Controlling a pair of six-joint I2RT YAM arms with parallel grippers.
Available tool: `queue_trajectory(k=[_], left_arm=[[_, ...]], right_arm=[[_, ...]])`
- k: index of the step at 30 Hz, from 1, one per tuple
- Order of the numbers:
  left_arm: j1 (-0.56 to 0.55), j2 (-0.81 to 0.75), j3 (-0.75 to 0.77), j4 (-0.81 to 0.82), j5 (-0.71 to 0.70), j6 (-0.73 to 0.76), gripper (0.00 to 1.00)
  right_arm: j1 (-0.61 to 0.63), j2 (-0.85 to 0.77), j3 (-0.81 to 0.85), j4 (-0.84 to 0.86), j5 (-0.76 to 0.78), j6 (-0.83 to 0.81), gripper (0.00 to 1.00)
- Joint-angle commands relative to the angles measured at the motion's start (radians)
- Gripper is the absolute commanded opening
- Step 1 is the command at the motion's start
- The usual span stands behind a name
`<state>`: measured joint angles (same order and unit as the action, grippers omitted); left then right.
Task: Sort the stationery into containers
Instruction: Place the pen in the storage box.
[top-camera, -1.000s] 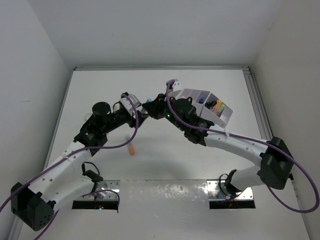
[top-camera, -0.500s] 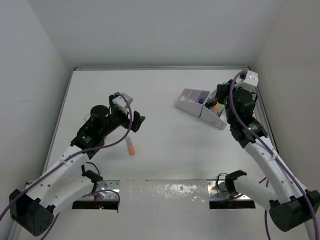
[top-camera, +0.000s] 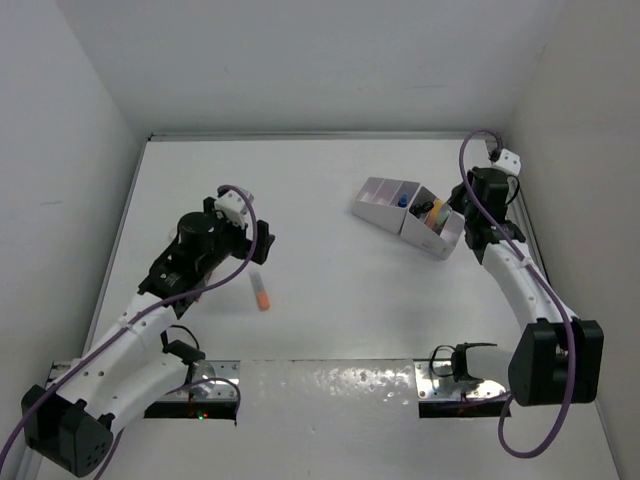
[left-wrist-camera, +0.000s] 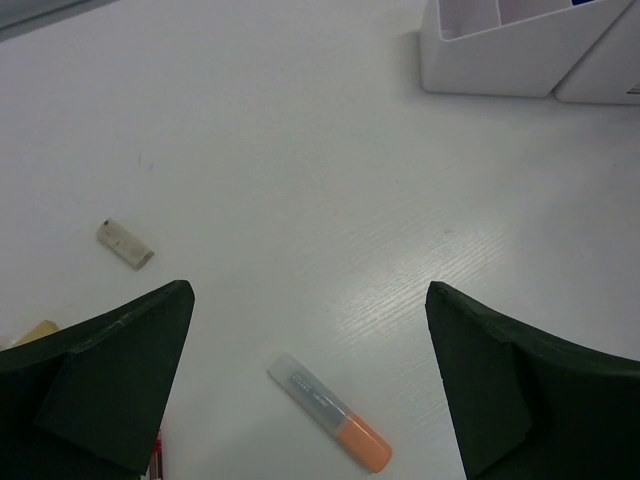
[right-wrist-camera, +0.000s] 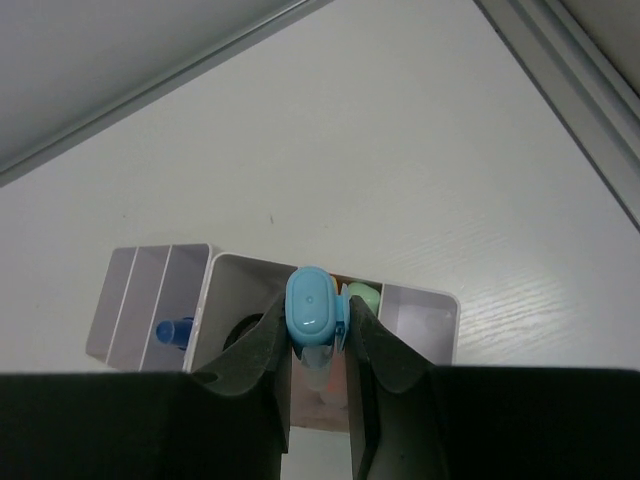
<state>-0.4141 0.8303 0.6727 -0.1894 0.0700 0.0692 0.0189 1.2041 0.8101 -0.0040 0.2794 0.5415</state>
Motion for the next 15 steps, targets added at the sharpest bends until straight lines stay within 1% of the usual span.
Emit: queue_trajectory(k=[1,8,9,12,13,14,15], left_arm=[[0.021,-0.02,-0.015,0.002,-0.025,-0.02,1.0],[0.041,0.004,-0.033,-0.021,-0.05,-0.058,1.0],[0.041,0.004,-0.036,-0.021,-0.041,-0.058,1.0],[0.04,0.0,-0.065,-0.004,-0.01,0.001,1.0],[0.041,-0.003,-0.071,0.007,0.007,0.083,1.0],[0.041,-0.01,-0.084,0.021,0.063,0.143,1.0],[0.041,-0.016,-0.106,0.046,0.107,0.212,0.99]], right_arm=[[-0.004,0.043,-0.008,0.094,-0.065,0.012,0.0],[0.004,0.112,-0.078,0.153,-0.089,0.04,0.0],[0.006,0.126,-0.077,0.144,-0.091,0.038,0.03],[0.015,0.13,-0.068,0.122,-0.1,0.028,0.23],[0.016,0.126,-0.063,0.116,-0.123,0.014,0.4],[0.016,0.123,-0.057,0.105,-0.128,0.003,0.49],[0.022,0.12,-0.03,0.069,-0.132,-0.021,0.55]])
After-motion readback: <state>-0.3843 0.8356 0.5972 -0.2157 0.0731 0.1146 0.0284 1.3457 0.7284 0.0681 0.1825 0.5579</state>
